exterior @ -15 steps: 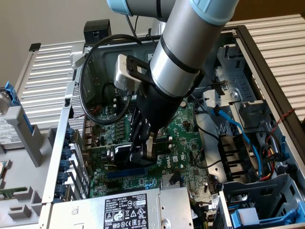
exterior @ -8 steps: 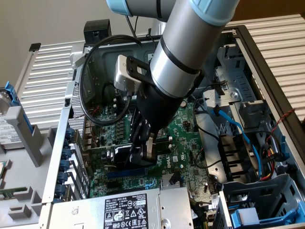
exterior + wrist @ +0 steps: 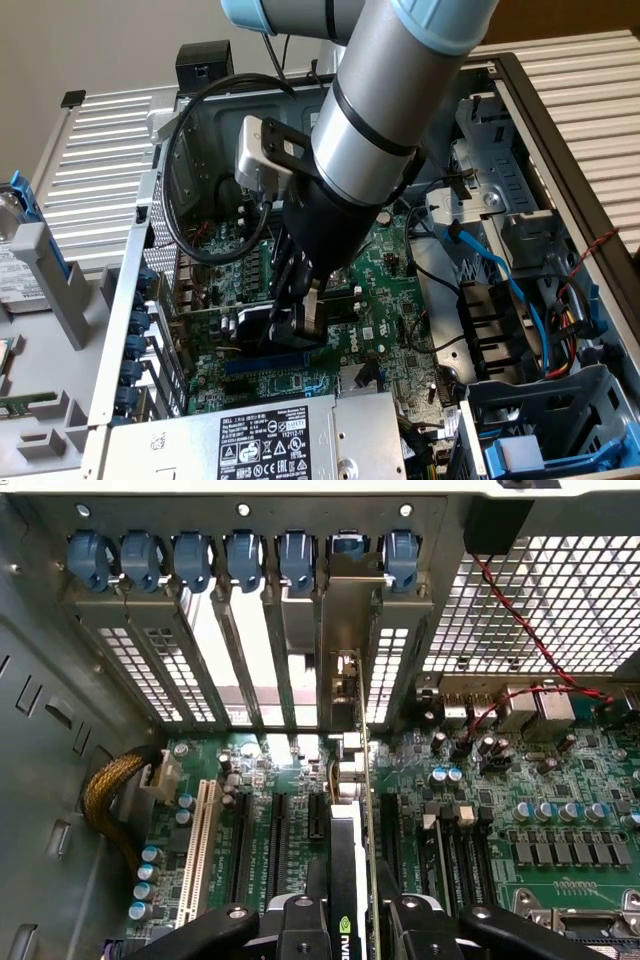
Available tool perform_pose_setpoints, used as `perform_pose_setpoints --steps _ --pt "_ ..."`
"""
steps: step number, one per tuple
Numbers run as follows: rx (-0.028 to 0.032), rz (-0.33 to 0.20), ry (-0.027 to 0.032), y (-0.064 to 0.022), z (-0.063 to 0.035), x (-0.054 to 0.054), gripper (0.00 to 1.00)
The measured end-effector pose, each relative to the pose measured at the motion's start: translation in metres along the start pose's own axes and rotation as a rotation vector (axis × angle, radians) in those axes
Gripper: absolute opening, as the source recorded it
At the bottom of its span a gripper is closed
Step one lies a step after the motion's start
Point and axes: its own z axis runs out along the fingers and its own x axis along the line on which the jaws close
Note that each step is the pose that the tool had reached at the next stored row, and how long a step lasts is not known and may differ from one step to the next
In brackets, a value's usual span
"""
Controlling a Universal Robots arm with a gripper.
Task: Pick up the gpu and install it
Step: 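Insert the gpu into the slot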
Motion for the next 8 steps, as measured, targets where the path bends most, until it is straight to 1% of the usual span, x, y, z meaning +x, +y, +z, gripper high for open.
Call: perform_pose_setpoints --steps 8 --pt "0.0003 0.000 0.0002 0.0000 0.0014 0.0000 0.28"
